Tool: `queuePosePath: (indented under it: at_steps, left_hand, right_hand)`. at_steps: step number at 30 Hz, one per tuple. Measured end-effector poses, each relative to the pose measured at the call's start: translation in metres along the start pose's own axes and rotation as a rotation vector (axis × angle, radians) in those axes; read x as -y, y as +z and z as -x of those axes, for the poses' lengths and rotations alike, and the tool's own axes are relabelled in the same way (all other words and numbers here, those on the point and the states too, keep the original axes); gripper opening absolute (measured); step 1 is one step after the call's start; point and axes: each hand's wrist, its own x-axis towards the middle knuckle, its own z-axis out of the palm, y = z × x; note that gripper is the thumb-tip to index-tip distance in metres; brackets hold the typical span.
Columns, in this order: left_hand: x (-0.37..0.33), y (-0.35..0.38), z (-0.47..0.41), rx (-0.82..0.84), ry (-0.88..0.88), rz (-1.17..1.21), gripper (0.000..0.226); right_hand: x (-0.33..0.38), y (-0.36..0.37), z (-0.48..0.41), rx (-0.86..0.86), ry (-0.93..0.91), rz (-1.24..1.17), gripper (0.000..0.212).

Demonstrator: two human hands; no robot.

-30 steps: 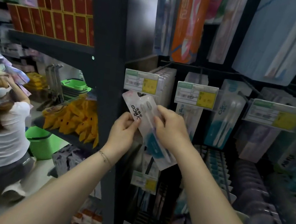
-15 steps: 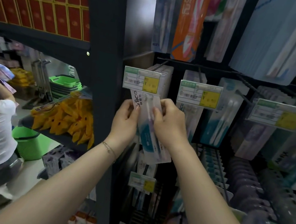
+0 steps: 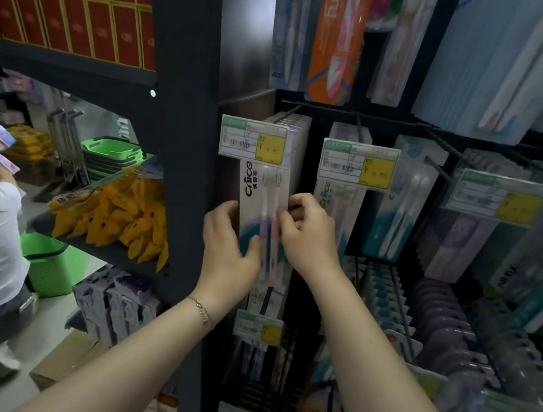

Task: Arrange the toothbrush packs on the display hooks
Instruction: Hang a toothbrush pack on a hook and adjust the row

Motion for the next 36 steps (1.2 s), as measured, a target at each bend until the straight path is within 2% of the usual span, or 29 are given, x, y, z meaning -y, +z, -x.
queuePosePath:
  at_steps: [2, 5, 8, 13, 18, 26, 36]
  left_hand:
    - [0.001, -0.002, 0.006, -0.043, 0.061, -0.052, 0.057]
    - [0.002, -0.006, 0.009, -0.050, 0.223, -0.122, 0.046]
    - [-0.001, -0.008, 0.009, 0.105, 0.320, -0.136, 0.030]
    - [-0.002, 0.001, 0.010, 0.320, 0.412, -0.236, 0.022]
    - [-0.007, 0.028, 0.019, 0.407, 0.596, -0.372, 0.016]
    - [-0.017, 0.071, 0.047, 0.511, 0.679, -0.481, 0.015]
    - [-0.024, 0.102, 0.089, 0.479, 0.611, -0.600, 0.014]
  right_hand:
    - [-0.003, -0.003, 0.004, 0.008, 0.015, 0.031, 0.016]
    - [-0.008, -0.011, 0.012, 0.019, 0.007, 0.111, 0.018]
    - [-0.015, -0.022, 0.023, 0.038, -0.035, 0.277, 0.014]
    - [-0.029, -0.044, 0.045, 0.069, -0.057, 0.565, 0.020]
    - [-0.054, -0.078, 0.076, 0.051, -0.042, 0.723, 0.022]
    - [-0.088, -0.133, 0.114, -0.007, 0.053, 0.831, 0.024]
    - [-0.131, -0.175, 0.147, 0.023, -0.047, 0.763, 0.015]
